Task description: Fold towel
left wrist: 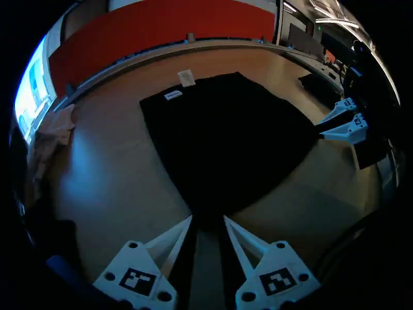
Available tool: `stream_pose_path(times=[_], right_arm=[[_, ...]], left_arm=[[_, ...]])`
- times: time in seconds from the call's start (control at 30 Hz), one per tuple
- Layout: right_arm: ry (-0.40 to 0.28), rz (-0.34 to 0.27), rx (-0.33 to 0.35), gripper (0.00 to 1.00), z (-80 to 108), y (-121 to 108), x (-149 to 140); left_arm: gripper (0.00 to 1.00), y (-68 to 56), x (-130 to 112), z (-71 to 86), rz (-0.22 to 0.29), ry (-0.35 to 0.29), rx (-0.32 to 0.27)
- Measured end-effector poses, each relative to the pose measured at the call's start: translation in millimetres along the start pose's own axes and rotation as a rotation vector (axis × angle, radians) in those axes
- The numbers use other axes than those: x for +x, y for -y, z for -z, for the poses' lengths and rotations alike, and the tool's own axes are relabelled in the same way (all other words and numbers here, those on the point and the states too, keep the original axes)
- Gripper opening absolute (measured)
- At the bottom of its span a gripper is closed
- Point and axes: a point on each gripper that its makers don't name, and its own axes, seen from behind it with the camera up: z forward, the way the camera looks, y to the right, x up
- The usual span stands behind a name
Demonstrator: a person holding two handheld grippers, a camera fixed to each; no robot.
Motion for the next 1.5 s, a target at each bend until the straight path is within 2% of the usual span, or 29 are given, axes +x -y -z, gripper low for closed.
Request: stream_pose_path(times=[0.07,0.2,0.3,0.7,1.1,1.3,1.5], right_arm=[[-0.002,-0.003,0.011,0.19,0.0,3,2],[-0.01,-0.003,0.001,0.18,-0.2,2,7],[-0.015,-0.013,-0.002,0.16,1.0,2,11],[-0.049,-0.035,0.002,0.16,18.8,-3,28],[-0.116,-0.036,0.012,0.15,47.6,0,62],[-0.134,-0.021,0.012,0.15,65.2,2,76],[-0.145,-0.015,0.015,0.15,84.7,5,87]], left_arm=[[0.13,2.5,0,-0.6,0.004,0.004,0.012],[0.11,2.0,0,-1.1,-0.001,0.006,0.017],[0.1,0.4,0,-0.3,-0.006,0.01,0.015],[0.1,-7.1,9,8.3,0.037,0.004,0.003],[0.1,3.4,41,38.7,0.076,-0.047,0.024],[0.1,0.9,50,56.5,0.094,-0.055,0.026],[0.1,-6.6,55,77.8,0.119,-0.059,0.024]])
